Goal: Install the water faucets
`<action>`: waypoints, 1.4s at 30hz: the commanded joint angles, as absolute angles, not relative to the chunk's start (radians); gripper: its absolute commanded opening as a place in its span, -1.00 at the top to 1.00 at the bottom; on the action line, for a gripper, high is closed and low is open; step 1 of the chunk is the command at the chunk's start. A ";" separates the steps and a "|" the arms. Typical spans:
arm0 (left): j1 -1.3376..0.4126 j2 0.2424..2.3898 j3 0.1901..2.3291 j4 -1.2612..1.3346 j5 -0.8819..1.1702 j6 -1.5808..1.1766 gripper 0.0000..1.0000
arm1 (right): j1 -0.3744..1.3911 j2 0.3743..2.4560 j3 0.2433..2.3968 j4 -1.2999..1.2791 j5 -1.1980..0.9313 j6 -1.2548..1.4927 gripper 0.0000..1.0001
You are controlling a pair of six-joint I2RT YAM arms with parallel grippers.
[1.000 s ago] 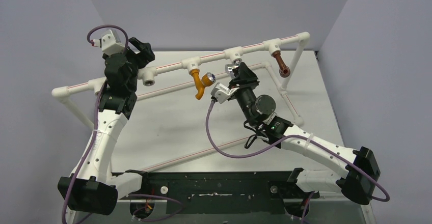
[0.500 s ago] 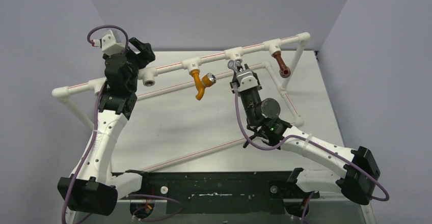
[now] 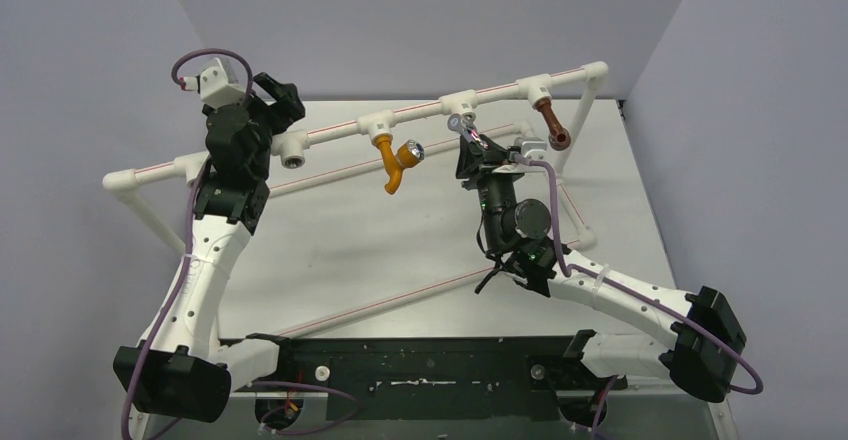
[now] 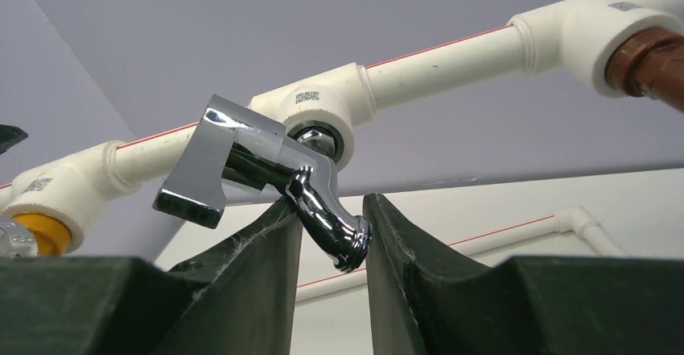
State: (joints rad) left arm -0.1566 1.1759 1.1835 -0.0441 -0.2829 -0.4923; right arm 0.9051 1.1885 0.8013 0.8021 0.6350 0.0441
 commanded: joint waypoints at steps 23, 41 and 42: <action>-0.153 1.229 1.098 -0.304 -0.270 -0.485 -0.52 | 0.873 0.839 0.966 0.255 0.233 -0.396 -0.74; -0.153 1.229 1.099 -0.304 -0.270 -0.486 -0.52 | 0.873 1.039 1.174 0.070 0.169 -0.558 -0.77; -0.153 1.229 1.098 -0.304 -0.271 -0.485 -0.51 | 0.873 1.053 1.174 0.078 0.199 -0.572 -0.74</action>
